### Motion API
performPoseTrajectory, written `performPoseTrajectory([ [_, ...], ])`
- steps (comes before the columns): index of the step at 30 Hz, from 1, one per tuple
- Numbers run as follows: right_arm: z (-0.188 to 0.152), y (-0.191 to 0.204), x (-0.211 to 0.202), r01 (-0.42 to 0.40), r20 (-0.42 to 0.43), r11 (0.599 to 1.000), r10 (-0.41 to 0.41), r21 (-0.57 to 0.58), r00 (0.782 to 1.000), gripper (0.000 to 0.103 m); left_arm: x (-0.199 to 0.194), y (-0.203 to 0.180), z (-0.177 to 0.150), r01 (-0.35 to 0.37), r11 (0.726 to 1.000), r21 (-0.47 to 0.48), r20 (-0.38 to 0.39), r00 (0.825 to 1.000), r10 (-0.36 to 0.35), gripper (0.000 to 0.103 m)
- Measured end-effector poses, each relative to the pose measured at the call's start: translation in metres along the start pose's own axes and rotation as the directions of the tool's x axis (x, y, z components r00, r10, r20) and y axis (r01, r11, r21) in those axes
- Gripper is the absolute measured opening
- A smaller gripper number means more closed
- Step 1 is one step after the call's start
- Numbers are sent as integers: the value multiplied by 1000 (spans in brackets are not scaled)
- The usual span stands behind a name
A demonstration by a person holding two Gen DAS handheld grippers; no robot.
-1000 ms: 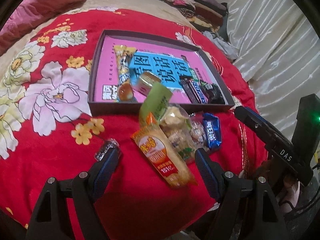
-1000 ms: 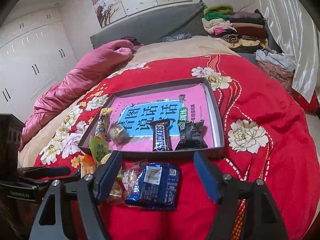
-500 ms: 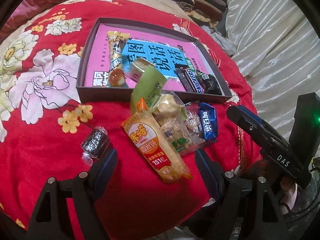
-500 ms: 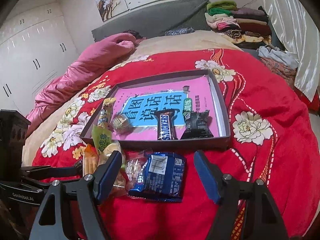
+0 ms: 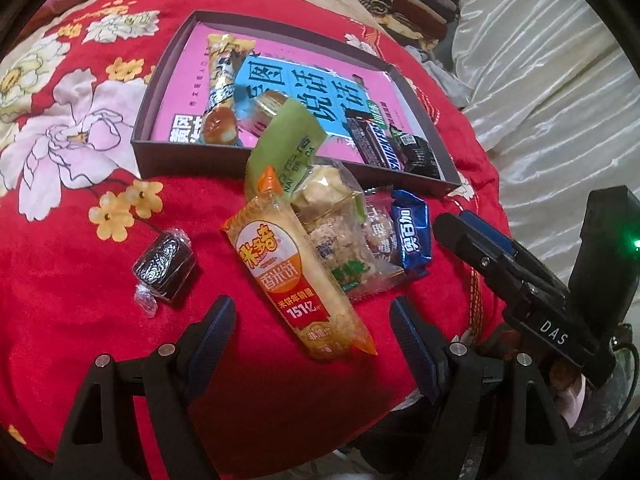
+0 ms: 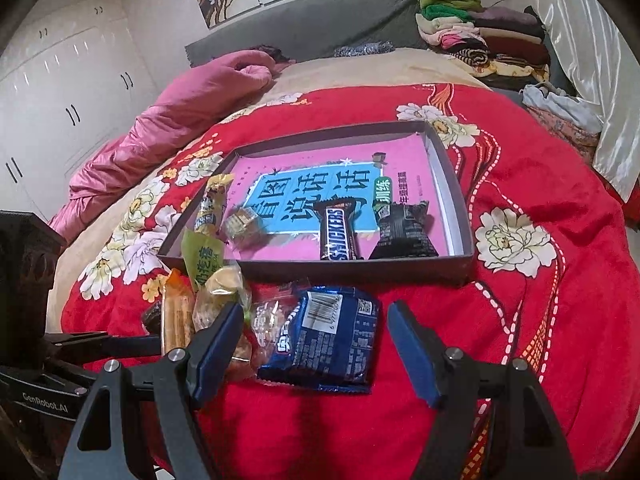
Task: Organize snacks
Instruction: 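Move the left gripper to the orange bread bag while the right approaches the blue Oreo packet, then close the left gripper on the orange bread bag while the right grasps the blue Oreo packet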
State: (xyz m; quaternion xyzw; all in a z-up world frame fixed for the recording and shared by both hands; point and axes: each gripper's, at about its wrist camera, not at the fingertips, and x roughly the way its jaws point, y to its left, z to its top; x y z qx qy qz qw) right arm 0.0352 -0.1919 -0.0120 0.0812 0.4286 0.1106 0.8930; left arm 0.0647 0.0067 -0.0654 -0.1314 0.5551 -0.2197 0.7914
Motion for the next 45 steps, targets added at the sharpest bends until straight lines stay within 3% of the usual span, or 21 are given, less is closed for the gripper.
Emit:
performPoseTrajectory([
  [5,-3,-5,12,7,-47,1000,-6,20,999,74,5,5,1,18,1000,-22,0,1000,-18,78],
  [10,-9,-13,27,11,-105,998,-5,57,994,74,11,10,2,21,999,-43,-10,1000,-22,62],
  [17,-11,-19,39,-34,-131,995,46,94,990,73,16,17,1,41,997,-62,-24,999,-43,55],
  [20,-11,-23,41,-81,-127,990,96,116,987,60,16,21,1,58,995,-77,-28,998,-60,53],
  [25,-8,-24,41,-109,-114,987,122,118,986,53,20,30,3,79,991,-112,-37,996,-84,49],
  [37,0,-21,15,-74,-17,995,75,67,997,52,25,40,5,139,976,-165,-33,989,-146,37],
  [45,3,-20,10,-72,13,996,72,57,997,52,2,34,7,118,985,-123,9,993,-117,31],
])
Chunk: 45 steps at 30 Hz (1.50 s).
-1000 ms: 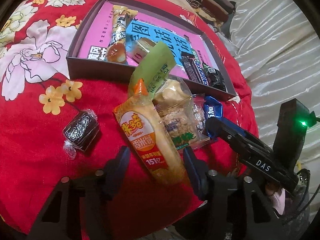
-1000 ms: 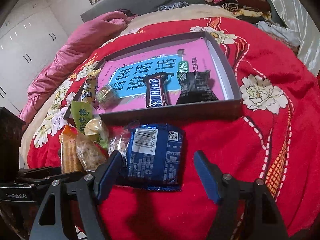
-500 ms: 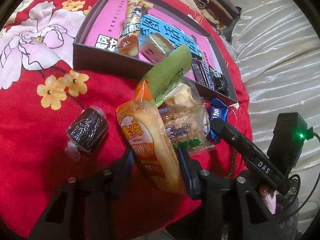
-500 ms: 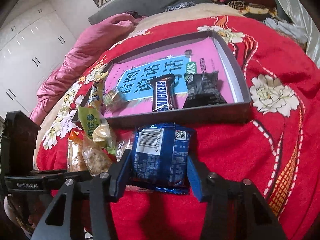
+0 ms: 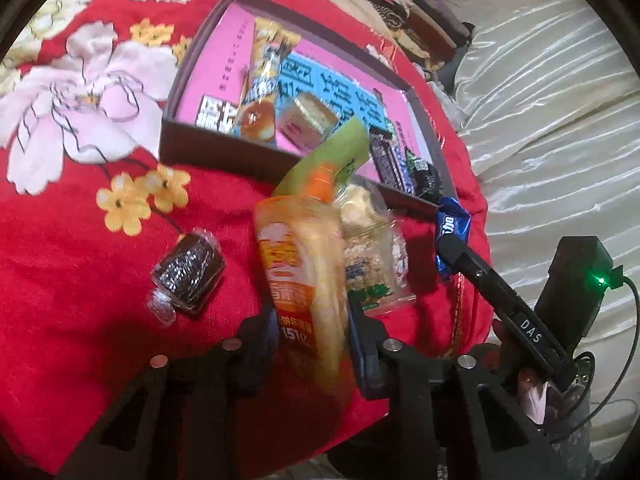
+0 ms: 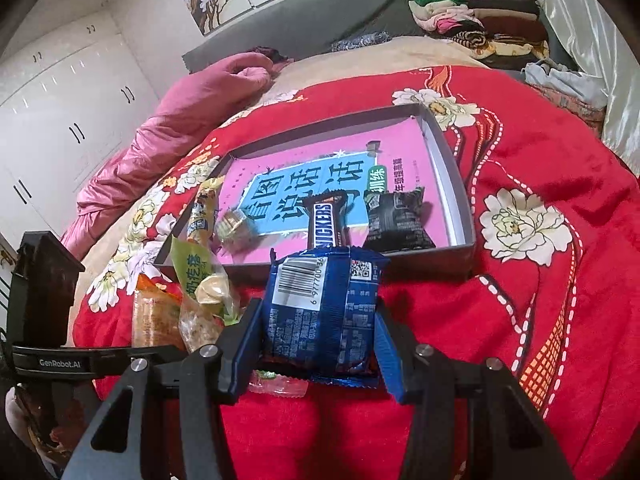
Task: Organize snacks
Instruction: 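Close the left gripper on the orange bread bag while the right grasps the blue Oreo packet, then carry the bread bag in the left gripper over the tray while the right carries the Oreo packet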
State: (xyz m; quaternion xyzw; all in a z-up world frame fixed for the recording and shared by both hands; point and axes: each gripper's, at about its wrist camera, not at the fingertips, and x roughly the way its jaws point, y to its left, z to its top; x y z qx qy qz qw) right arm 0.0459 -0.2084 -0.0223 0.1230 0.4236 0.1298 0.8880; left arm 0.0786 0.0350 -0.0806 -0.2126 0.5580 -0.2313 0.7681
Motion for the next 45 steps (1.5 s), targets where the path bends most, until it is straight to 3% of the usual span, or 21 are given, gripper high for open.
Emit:
performPoseTrajectory([
  [20,4,8,-16,-18,72,999,21,-40,997,52,-43,-11,13,-53,997,57,127,991,45,31],
  [45,18,3,-21,-18,148,999,24,-45,989,52,-61,-3,51,-166,985,54,268,952,146,31],
])
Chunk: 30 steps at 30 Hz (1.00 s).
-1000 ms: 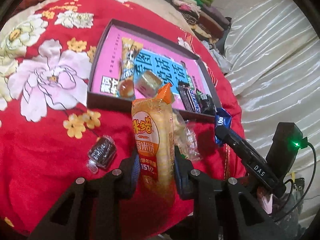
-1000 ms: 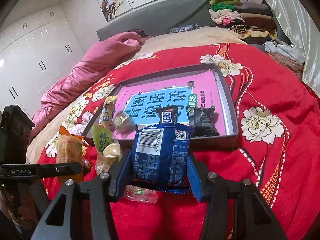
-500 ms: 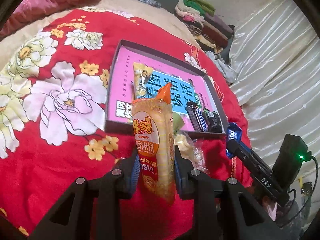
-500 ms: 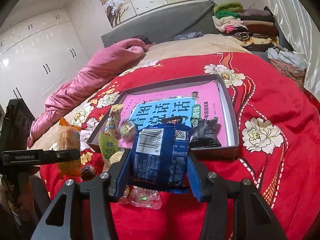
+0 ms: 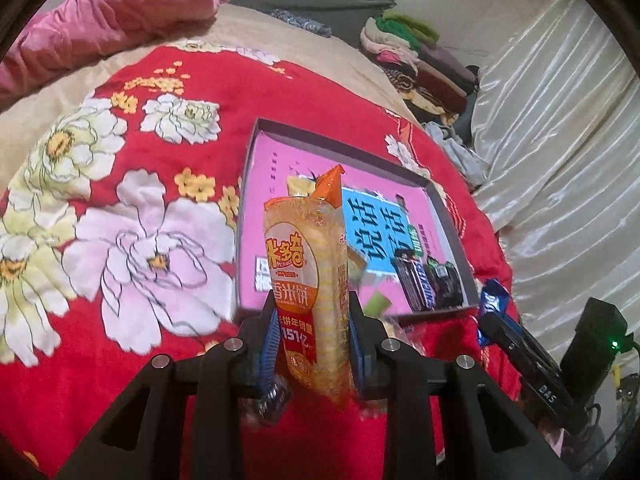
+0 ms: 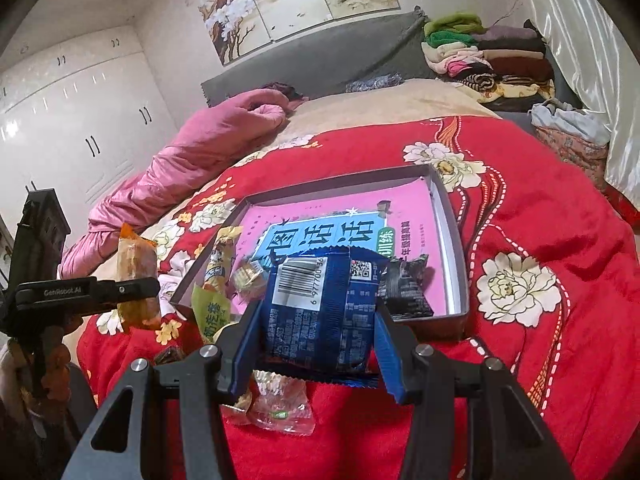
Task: Organize snacks
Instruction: 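Carry the bread bag in the left gripper over the tray while the right carries the Oreo packet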
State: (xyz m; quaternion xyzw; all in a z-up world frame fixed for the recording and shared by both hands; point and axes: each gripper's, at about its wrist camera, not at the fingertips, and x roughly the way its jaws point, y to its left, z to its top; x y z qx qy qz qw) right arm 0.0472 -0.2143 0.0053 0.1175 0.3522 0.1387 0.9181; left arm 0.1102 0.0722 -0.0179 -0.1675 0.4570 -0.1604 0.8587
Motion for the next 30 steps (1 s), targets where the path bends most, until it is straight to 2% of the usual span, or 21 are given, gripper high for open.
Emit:
performPoseTrajectory([
  [11,5,-9,1,0,23,1000,0,29,1000,52,14,-2,15,-67,997,27,18,998,67,31],
  [20,9,-16,-2,9,44,999,-11,52,999,52,41,6,29,-113,993,18,-4,994,113,30],
  [30,12,-19,3,22,48,998,-25,65,999,52,60,6,29,-114,993,13,-24,993,115,28],
])
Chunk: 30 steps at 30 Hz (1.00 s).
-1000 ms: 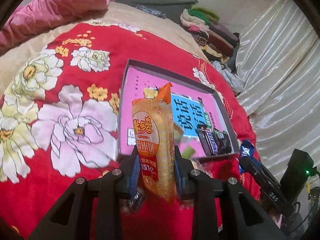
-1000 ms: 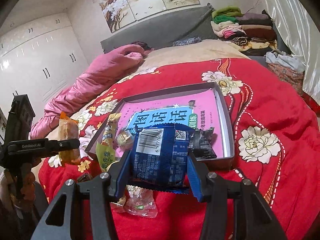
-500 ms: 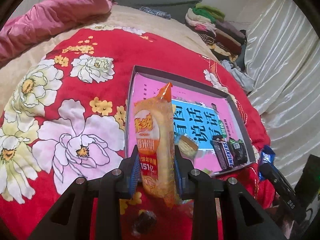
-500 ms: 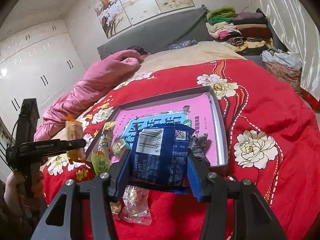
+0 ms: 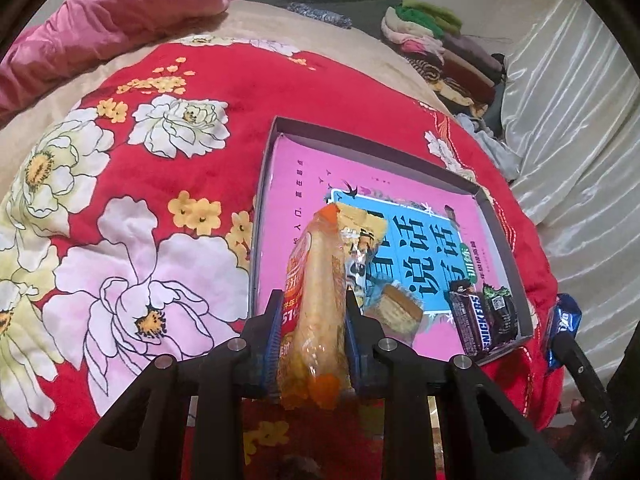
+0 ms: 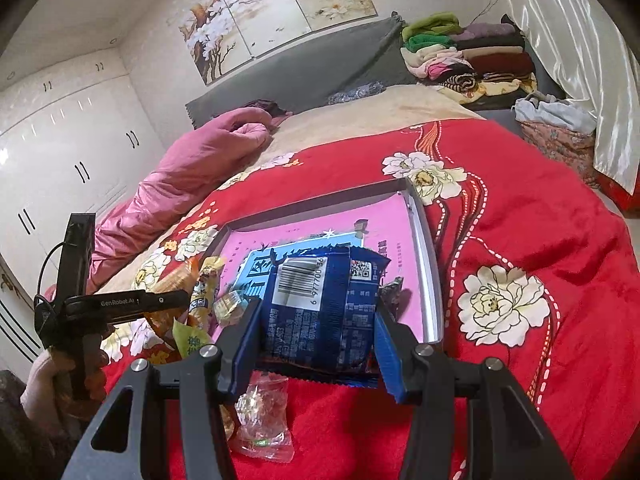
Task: Organize snacks
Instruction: 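Carry the bread bag in the left gripper over the tray while the right carries the Oreo packet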
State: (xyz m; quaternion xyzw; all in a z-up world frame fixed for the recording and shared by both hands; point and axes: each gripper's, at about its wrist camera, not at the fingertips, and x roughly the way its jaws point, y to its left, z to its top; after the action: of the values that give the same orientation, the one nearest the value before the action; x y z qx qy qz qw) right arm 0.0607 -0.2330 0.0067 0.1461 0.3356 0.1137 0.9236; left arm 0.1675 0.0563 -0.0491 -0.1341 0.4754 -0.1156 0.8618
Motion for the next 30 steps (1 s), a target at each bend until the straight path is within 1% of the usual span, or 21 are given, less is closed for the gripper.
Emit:
performPoseTrajectory([
  [8,2,-2,2,5,4,1000,-5,4,1000,52,8,0,-2,23,1000,-10,-10,1000,-23,25],
  [18,8,-3,10,14,5,1000,-14,1,1000,52,18,-8,2,88,996,-29,-19,996,-88,25],
  [23,11,-1,16,17,7,1000,-17,-20,1000,52,21,-13,2,103,994,-28,-23,994,-104,25],
  [27,13,1,22,17,4,999,-17,-34,1000,52,25,-15,1,133,990,-35,-33,990,-135,25],
  [30,14,1,27,37,2,998,-37,-47,999,52,27,-15,-1,152,987,-42,-34,988,-154,25],
])
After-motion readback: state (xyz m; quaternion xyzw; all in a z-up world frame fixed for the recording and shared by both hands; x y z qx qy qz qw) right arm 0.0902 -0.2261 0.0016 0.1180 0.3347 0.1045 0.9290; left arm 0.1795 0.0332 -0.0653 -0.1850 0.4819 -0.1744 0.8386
